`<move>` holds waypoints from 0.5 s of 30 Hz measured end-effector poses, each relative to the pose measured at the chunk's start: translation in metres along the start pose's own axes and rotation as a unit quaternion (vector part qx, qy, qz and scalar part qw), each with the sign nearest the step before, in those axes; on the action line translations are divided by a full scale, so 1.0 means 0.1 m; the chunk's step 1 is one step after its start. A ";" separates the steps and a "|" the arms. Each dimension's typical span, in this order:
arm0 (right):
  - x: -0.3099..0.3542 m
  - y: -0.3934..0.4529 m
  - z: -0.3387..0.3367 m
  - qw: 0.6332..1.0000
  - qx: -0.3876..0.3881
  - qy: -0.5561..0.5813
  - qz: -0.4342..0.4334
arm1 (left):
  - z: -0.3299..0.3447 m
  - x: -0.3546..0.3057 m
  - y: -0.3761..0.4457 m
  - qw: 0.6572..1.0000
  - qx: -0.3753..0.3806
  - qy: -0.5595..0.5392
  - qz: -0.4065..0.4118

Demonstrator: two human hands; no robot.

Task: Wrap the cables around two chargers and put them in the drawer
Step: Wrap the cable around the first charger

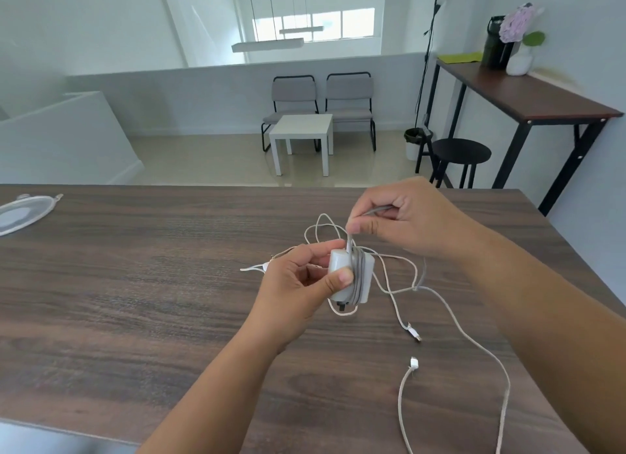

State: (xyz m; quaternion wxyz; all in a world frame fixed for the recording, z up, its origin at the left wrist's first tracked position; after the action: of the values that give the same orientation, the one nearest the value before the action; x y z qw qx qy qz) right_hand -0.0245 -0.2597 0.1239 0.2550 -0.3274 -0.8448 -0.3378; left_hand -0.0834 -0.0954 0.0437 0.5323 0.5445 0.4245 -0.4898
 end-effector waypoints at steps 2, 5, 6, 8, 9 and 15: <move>-0.06 0.02 0.03 0.999 0.004 0.032 0.013 | -0.03 0.00 0.00 1.000 0.005 0.002 0.002; -0.15 0.03 0.09 0.995 0.002 0.095 0.034 | -0.06 -0.01 -0.02 1.000 0.018 -0.015 0.014; -0.19 0.02 0.12 0.992 -0.003 0.120 0.043 | -0.06 0.00 -0.03 0.999 0.019 -0.025 0.015; -0.26 0.00 0.20 0.981 -0.004 0.184 0.058 | -0.05 0.00 -0.04 0.998 0.007 -0.052 0.016; -0.30 -0.02 0.26 0.974 0.001 0.219 0.065 | -0.05 0.00 -0.04 0.998 -0.001 -0.068 0.017; -0.41 -0.26 0.61 0.948 -0.016 0.290 0.131 | -0.06 0.02 -0.01 0.989 -0.041 -0.142 0.027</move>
State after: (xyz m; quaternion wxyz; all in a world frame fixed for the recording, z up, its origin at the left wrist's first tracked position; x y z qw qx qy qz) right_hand -0.0287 -0.2447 0.0475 0.5260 -0.3273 -0.6783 -0.3952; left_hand -0.0840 -0.0897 0.0412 0.6222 0.4587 0.3491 -0.5297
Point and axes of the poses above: each hand's wrist, its own y-axis towards the middle knuckle, its own z-axis out of the palm, x = y × z, the point moved 4 cm from there along y, towards the middle knuckle, and after that the axes turned 2 degrees about -y, right-handed, at the moved point
